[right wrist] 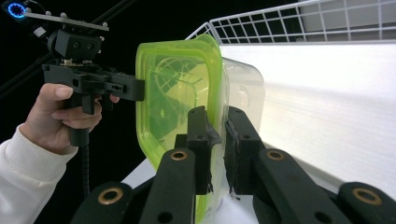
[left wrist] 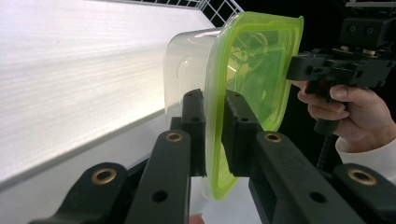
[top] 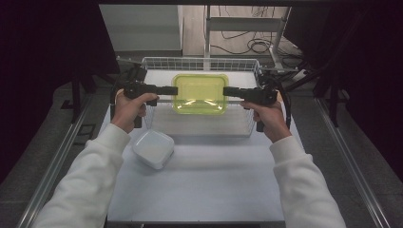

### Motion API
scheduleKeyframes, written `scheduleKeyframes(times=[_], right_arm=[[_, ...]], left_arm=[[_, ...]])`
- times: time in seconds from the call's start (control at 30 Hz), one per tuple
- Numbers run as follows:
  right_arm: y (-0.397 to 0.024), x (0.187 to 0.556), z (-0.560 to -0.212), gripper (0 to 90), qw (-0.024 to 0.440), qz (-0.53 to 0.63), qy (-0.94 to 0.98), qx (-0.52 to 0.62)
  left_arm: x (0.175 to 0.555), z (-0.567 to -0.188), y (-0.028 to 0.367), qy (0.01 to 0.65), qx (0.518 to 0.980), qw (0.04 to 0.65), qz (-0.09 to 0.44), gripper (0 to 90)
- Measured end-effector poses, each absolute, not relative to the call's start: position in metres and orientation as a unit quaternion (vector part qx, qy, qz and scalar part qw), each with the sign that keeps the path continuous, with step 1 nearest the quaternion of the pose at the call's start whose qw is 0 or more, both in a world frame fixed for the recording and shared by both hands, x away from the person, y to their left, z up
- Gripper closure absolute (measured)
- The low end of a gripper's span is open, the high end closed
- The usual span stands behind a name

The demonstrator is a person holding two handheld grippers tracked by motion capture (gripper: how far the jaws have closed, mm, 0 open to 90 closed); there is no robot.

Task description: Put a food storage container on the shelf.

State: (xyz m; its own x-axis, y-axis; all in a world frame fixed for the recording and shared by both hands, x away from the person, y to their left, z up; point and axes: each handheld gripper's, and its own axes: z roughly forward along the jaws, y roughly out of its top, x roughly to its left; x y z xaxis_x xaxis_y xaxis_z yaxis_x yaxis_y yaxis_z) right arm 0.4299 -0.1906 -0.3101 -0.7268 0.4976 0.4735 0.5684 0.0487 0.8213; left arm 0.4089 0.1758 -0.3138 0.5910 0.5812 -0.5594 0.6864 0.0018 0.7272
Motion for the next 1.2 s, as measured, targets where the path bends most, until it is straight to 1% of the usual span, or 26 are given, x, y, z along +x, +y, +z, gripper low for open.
scheduleKeyframes(times=[0.3,0.47,0.67,0.8,1.0,1.13,1.2], right_arm=[[-0.191,0.443,-0.304,80.7,0.033,-0.579,-0.721,-0.379],[-0.191,0.455,-0.3,80.5,0.023,-0.576,-0.719,-0.388],[-0.191,0.468,-0.3,80.5,0.028,-0.575,-0.712,-0.401],[-0.188,0.476,-0.299,80.2,0.028,-0.569,-0.712,-0.41],[-0.182,0.489,-0.306,79.9,0.038,-0.554,-0.713,-0.428],[-0.18,0.495,-0.311,79.6,0.04,-0.55,-0.708,-0.442],[-0.18,0.498,-0.313,79.3,0.045,-0.548,-0.701,-0.454]], left_arm=[[0.424,-0.305,0.174,0.448,0.708,0.543,-0.047,80.3],[0.437,-0.305,0.172,0.455,0.705,0.542,-0.049,80.3],[0.451,-0.303,0.172,0.455,0.707,0.539,-0.05,80.3],[0.458,-0.306,0.172,0.467,0.699,0.538,-0.057,80.4],[0.469,-0.315,0.177,0.48,0.701,0.524,-0.065,80.4],[0.475,-0.322,0.179,0.487,0.686,0.534,-0.084,80.3],[0.478,-0.321,0.178,0.487,0.689,0.531,-0.082,80.2]])
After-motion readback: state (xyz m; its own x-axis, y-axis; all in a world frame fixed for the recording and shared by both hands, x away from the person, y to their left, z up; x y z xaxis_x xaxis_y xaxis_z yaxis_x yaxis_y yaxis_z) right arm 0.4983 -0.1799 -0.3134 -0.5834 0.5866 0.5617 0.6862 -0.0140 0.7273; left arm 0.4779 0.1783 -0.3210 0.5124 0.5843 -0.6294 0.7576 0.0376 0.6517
